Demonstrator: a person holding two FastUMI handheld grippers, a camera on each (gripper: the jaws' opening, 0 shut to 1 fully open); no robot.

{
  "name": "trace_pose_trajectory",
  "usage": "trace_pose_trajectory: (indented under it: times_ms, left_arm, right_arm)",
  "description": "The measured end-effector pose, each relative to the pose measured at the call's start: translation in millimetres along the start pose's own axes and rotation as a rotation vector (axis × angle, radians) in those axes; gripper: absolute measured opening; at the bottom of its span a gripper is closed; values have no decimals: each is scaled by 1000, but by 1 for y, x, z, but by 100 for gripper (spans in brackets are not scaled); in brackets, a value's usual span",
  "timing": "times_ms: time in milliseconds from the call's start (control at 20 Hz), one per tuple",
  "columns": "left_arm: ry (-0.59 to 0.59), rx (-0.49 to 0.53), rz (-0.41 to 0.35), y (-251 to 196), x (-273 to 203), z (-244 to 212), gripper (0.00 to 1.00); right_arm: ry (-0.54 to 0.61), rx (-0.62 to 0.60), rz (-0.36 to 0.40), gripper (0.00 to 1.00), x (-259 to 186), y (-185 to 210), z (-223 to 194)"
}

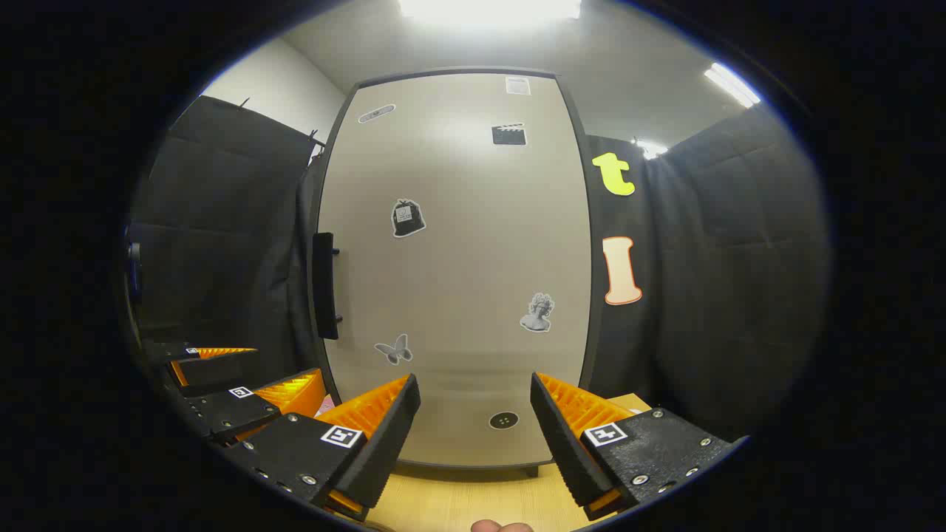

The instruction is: Open the cabinet door with the right hand, grasp the bottle in the cabinet with the left hand and place it on the coaster, then close the cabinet door with the right hand.

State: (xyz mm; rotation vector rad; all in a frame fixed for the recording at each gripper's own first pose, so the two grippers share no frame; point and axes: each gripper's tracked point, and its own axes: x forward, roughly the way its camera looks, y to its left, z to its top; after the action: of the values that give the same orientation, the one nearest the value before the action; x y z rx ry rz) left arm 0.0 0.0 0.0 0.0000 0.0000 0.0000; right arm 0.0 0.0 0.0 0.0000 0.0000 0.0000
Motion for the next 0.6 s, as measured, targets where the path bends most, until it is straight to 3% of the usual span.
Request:
trace_pose_trajectory:
  times_ms: [100,600]
  left_arm:
    - [1,2,1,-1,3,0,96]
    - [-3,-30,-2,-5,17,-2,93]
  right_arm:
    - [-1,9,-1,93,2,-1,1]
    - [-18,10,18,94,15,-6,10]
